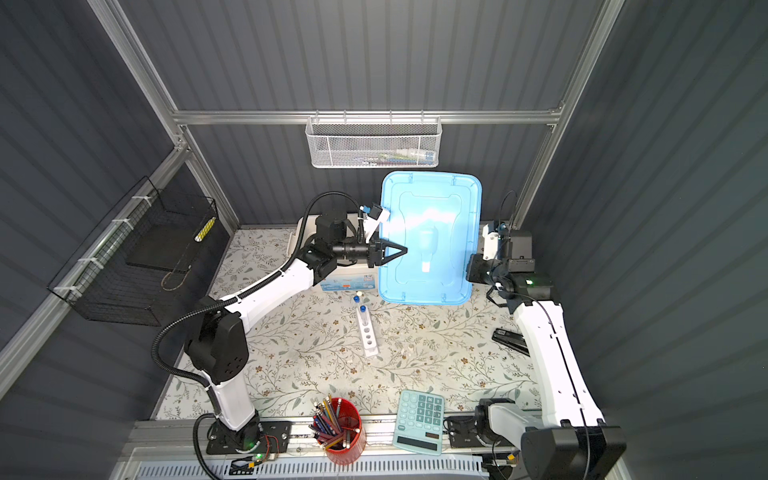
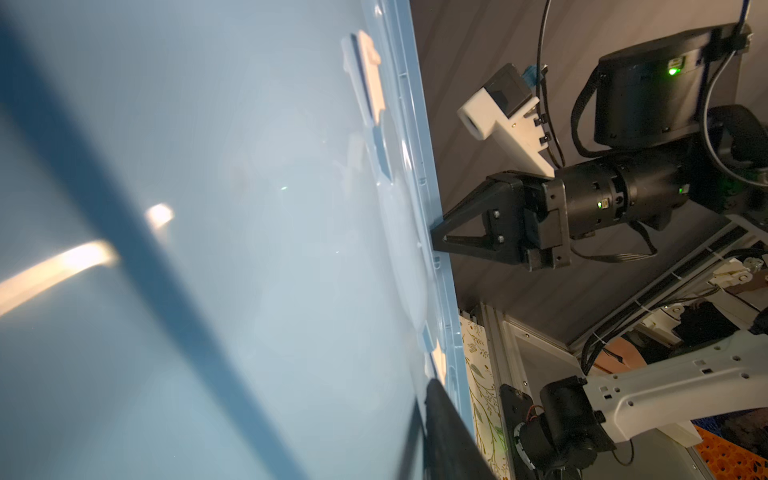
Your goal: Organize the chemistry lab equipment
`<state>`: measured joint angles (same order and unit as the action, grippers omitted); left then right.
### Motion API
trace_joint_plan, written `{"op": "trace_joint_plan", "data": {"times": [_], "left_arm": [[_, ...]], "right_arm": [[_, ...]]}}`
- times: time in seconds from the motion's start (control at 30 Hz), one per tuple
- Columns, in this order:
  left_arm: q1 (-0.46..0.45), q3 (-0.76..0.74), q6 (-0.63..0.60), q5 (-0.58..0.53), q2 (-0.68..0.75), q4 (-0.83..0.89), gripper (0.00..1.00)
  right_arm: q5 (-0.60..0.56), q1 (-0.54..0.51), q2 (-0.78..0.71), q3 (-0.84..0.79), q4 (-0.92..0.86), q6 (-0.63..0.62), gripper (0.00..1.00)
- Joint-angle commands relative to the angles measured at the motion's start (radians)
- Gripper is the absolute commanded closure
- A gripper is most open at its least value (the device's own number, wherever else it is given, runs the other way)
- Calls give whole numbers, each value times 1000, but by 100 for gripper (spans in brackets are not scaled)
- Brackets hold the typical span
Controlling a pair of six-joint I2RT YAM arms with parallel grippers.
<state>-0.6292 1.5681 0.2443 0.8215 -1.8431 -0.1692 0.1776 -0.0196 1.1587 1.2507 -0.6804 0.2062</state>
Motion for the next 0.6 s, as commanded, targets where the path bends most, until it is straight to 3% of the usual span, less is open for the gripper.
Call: {"op": "trace_joint_plan", "data": {"times": [0.0,0.13,0.27,0.37,0.47,0.57], "left_arm": [[-17,-6,1,54,51,-46,78],[-15,-11,-24,13,75,-24,82],[-15,15,-152,-112,110,115,87],[-15,23,-249,-227,152,186,91],[-15,36,-318,-312,190,236,93],[-15,42,-366,-384,224,260,93]], "right_arm": [[55,-8,9,-7,104,40,79],[3,-8,-15,-3,93,48,62],[-107,-8,-81,-7,77,53,41],[-149,-5,-127,-13,75,55,36],[-125,6,-188,-37,116,124,30],[32,42,-281,-118,242,202,21]]}}
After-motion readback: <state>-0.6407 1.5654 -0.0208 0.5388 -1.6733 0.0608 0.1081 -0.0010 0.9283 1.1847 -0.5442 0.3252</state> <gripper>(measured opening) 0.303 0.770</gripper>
